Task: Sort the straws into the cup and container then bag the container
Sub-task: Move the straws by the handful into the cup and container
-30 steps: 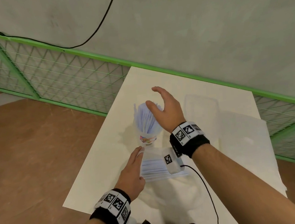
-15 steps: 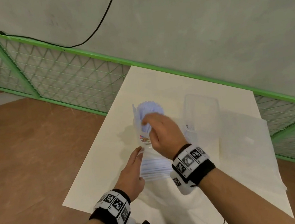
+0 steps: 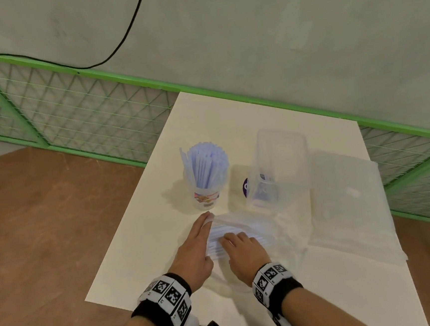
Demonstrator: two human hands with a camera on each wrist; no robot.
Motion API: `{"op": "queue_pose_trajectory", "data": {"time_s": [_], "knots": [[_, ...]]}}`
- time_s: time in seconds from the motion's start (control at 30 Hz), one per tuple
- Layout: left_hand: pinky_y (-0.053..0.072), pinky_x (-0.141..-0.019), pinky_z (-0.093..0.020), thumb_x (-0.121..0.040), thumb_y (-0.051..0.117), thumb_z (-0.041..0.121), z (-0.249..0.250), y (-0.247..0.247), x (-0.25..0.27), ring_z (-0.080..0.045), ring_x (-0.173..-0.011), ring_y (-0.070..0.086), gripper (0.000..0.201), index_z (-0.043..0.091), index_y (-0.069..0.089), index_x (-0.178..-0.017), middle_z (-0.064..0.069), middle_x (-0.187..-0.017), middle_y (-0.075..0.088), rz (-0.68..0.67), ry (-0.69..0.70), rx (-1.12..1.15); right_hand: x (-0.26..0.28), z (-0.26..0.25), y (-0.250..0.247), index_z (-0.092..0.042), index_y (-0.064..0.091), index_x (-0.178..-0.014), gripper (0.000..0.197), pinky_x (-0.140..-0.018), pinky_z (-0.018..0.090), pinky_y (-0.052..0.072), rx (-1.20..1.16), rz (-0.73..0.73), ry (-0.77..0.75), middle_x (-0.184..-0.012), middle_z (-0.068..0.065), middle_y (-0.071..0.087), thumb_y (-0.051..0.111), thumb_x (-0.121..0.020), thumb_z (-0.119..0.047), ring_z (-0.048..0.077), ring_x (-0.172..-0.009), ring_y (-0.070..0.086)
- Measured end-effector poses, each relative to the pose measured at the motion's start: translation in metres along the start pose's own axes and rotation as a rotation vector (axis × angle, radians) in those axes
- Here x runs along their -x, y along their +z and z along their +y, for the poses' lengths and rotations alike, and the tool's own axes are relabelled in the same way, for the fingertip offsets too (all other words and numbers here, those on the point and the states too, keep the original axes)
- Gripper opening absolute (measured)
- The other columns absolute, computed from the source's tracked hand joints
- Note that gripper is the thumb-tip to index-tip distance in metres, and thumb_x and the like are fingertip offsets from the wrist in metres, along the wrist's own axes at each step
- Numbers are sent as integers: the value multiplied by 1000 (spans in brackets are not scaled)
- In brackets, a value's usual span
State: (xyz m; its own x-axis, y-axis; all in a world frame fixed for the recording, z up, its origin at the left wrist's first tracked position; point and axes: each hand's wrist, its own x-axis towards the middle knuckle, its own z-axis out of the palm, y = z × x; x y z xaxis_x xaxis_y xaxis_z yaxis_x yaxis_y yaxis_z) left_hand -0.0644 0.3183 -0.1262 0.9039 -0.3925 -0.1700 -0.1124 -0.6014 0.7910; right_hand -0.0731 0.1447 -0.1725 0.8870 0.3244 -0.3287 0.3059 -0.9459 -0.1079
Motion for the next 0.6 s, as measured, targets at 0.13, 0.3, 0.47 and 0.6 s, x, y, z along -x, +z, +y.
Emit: {"op": "queue_pose_trajectory", "data": {"time_s": [0.13, 0.3, 0.47, 0.6], "knots": [[33, -106, -15, -73, 48, -7, -4, -3, 1, 1, -138, 28, 90, 29, 21, -150, 23, -157, 5, 20, 5, 1, -6, -1, 10, -19, 72, -102, 51, -61, 36, 56, 55, 25, 37, -97, -1, 67, 85, -53, -22, 24, -78, 67], [39, -90, -12, -72, 48, -7, -6, -7, 3, -6, -127, 45, 91, 31, 20, -150, 26, -156, 4, 19, -42, 15, -11, -6, 0, -13, 54, -128, 37, -98, 46, 41, 100, -23, 33, -129, 8, 52, 50, -91, -14, 34, -118, 50], [36, -87, -10, -73, 48, -8, -8, -8, 4, -11, -122, 50, 91, 31, 21, -150, 26, -156, 4, 19, -61, 13, -19, -6, -1, -12, 48, -130, 38, -103, 44, 35, 113, -23, 45, -133, 9, 47, 48, -92, -14, 32, -122, 44], [35, -84, -8, -73, 48, -9, -9, -9, 4, -7, -125, 47, 92, 32, 21, -150, 26, -156, 5, 21, -60, 8, -24, -5, 0, -10, 52, -126, 36, -103, 42, 34, 139, -52, 55, -132, 9, 46, 50, -90, -14, 31, -120, 44]]}}
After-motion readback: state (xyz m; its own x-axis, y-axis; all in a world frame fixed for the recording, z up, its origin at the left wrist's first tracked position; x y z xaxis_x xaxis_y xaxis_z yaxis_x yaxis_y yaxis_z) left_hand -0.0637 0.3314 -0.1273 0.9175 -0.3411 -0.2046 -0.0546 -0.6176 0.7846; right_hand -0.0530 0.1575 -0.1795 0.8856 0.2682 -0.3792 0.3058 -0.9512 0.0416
